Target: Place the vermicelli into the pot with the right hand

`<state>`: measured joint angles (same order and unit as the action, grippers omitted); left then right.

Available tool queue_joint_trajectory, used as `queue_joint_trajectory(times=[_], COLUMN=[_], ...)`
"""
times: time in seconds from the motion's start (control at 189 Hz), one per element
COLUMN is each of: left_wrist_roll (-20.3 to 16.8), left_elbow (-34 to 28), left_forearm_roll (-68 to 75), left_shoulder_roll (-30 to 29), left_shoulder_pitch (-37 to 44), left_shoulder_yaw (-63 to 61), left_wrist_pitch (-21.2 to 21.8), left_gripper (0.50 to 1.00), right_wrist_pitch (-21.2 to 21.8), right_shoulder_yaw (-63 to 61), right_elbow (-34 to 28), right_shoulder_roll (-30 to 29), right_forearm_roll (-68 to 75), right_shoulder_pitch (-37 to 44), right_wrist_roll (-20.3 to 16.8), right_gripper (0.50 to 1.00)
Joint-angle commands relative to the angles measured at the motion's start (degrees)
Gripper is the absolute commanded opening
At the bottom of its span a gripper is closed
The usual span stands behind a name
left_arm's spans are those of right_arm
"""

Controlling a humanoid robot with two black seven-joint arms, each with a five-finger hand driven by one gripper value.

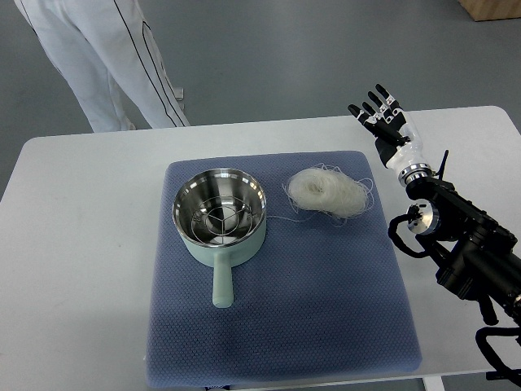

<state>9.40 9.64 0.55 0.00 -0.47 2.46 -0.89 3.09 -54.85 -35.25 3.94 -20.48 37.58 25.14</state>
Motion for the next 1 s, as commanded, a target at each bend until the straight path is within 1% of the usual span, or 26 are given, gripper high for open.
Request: queue_joint_trajectory(times=[0.0,0.997], left_wrist_roll=[0.0,0.0], left_elbow=[0.0,-0.1], left_forearm_roll=[0.1,0.0], left_shoulder_roll=[0.0,0.0], left_shoulder_pitch=[0.0,-0.4], left_shoulder_yaw=[-0.3,-0.1], left_wrist_pitch=[-0.1,0.4], left_gripper=[1.0,1.0], right_wrist_pitch=[0.1,0.0], right_shoulder_yaw=[0.0,0.0], right_elbow=[0.0,0.4], right_shoulder_roll=[-0.3,-0.1], right_forearm_roll=[0.0,-0.1], right_shoulder_pitch=[-0.1,-0.1], right_wrist_roll=[0.0,0.0], right_gripper=[0.928,0.928])
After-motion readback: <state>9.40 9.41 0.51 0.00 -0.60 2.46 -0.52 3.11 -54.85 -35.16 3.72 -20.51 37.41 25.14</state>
